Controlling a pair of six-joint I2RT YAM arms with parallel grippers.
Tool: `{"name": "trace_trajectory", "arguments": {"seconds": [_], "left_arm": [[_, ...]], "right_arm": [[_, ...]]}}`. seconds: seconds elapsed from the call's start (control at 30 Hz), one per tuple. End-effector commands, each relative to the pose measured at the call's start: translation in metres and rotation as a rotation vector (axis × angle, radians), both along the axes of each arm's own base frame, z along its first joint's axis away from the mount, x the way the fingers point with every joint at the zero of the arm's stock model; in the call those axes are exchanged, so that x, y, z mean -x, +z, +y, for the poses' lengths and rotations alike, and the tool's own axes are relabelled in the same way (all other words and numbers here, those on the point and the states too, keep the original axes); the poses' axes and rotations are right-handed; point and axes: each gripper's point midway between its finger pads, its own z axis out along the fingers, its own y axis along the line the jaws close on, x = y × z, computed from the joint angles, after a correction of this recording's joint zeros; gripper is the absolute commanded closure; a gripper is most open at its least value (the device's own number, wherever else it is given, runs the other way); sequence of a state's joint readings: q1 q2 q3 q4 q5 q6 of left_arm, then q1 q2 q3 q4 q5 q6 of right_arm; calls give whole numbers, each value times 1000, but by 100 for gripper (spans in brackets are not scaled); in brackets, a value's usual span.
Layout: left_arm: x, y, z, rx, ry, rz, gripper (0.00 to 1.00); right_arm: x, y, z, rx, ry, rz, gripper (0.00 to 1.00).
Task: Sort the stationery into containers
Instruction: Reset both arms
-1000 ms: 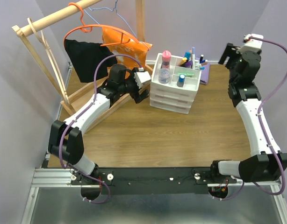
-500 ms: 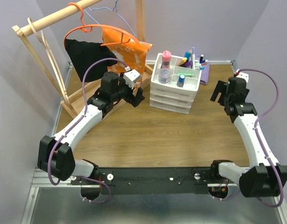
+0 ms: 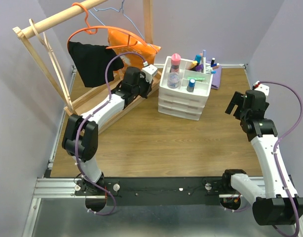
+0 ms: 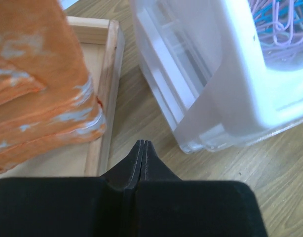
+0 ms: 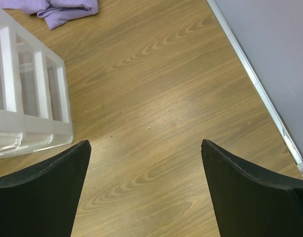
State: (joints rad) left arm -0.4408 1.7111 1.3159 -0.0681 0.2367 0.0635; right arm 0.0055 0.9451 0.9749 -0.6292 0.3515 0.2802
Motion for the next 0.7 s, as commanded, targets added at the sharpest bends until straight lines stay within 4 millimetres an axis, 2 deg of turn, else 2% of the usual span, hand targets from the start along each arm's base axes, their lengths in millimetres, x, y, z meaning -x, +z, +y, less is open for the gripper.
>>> {"name": "trace_trajectory", "arguments": {"seconds": [0.0, 0.2, 0.4, 0.67], "left_arm": [[-12, 13, -34, 32, -21, -53, 100], [-1, 9, -56, 44, -77, -43, 100], [24, 13, -69, 59, -155, -37, 100], [54, 15, -98, 80, -242, -18, 100]], "right_arm": [[9, -5, -8, 15, -48, 20, 0], [11, -10, -6, 6, -45, 24, 0], [11, -20, -2, -13, -31, 39, 0], [5, -26, 3, -36, -13, 32, 0]]}}
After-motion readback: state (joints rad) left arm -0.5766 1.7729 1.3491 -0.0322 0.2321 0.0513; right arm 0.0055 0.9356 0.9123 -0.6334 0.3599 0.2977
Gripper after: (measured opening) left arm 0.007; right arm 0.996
